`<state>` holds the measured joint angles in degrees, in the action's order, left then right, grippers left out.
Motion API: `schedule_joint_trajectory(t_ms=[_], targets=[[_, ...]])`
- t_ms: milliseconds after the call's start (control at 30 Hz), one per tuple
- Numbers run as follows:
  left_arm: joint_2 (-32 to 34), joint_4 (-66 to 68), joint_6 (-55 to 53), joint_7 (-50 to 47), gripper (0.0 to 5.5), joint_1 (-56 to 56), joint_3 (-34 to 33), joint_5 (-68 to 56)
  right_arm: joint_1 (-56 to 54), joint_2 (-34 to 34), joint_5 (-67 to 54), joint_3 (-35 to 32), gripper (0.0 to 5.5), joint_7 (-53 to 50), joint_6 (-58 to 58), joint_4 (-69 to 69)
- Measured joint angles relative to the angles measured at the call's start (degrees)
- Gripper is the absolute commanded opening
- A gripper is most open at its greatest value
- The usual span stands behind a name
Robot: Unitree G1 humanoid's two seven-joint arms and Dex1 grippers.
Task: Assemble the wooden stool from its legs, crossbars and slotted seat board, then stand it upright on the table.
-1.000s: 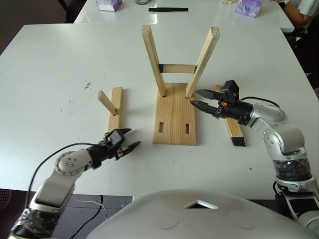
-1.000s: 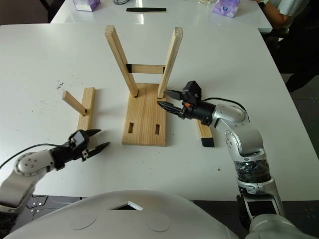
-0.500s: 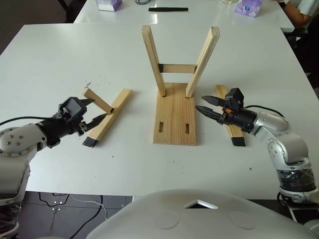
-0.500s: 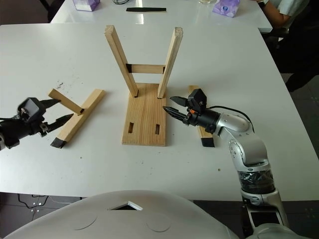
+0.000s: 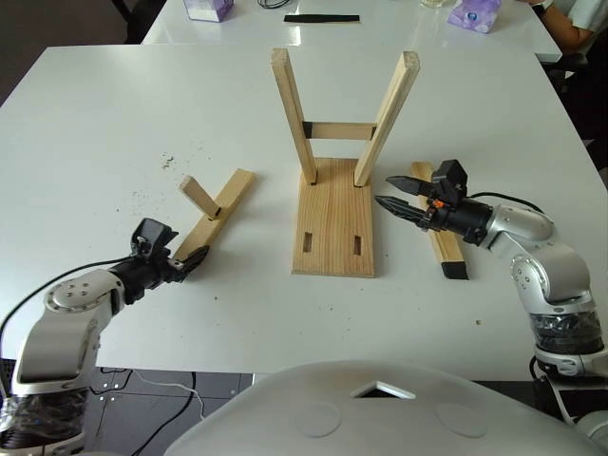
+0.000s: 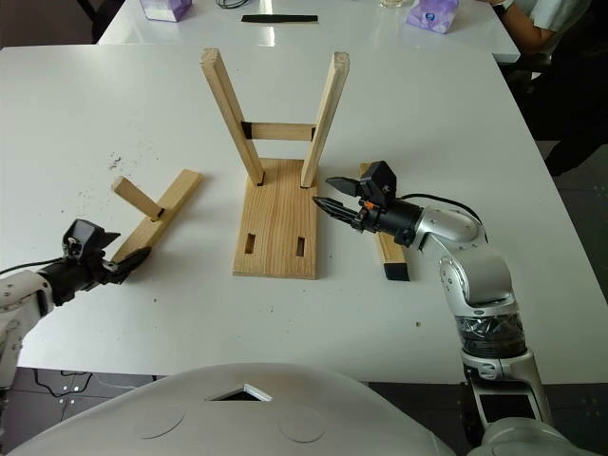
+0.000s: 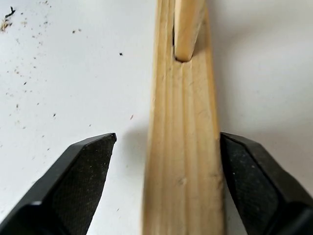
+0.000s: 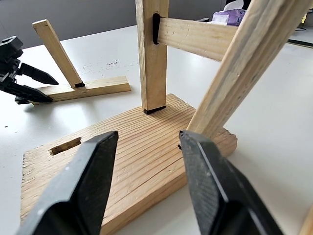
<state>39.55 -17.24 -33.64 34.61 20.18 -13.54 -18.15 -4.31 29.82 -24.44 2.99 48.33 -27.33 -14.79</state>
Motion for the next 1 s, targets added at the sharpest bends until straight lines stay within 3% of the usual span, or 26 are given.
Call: schedule_joint_trajectory(t_ms=[233, 400, 500, 700, 833, 1000], targets=[[-3.90, 5.84, 8.14, -1.23, 2.96, -3.94, 3.61, 2.24, -1.63, -0.11, 0.61, 1.30, 2.31, 0.36, 0.44, 1.36], [-5.61, 8.65, 9.35, -0.61, 2.09, -5.67, 1.25, -0.66, -2.18, -0.06, 0.62, 1.22, 2.31, 0.45, 0.47, 1.53], [-6.26, 9.29, 9.78, 0.84, 2.03, -5.76, 0.04, -2.36, -2.86, -0.03, 0.59, 0.96, 2.31, 0.42, 0.47, 1.54], [-9.89, -1.70, 7.21, 3.96, 2.03, -11.45, -7.63, -25.85, -6.50, -0.83, -6.76, -3.58, 2.31, 0.20, -2.48, 0.13], [-9.49, -10.36, 3.67, 0.82, 2.03, -18.12, -11.27, -46.57, -10.94, -1.06, -20.14, -8.07, 2.90, 0.66, -8.66, -3.25], [-5.23, -24.79, 0.81, 0.64, 2.03, -21.15, -9.70, -62.66, -21.26, 0.46, -39.00, -10.20, 3.50, 3.09, -18.91, -6.71]])
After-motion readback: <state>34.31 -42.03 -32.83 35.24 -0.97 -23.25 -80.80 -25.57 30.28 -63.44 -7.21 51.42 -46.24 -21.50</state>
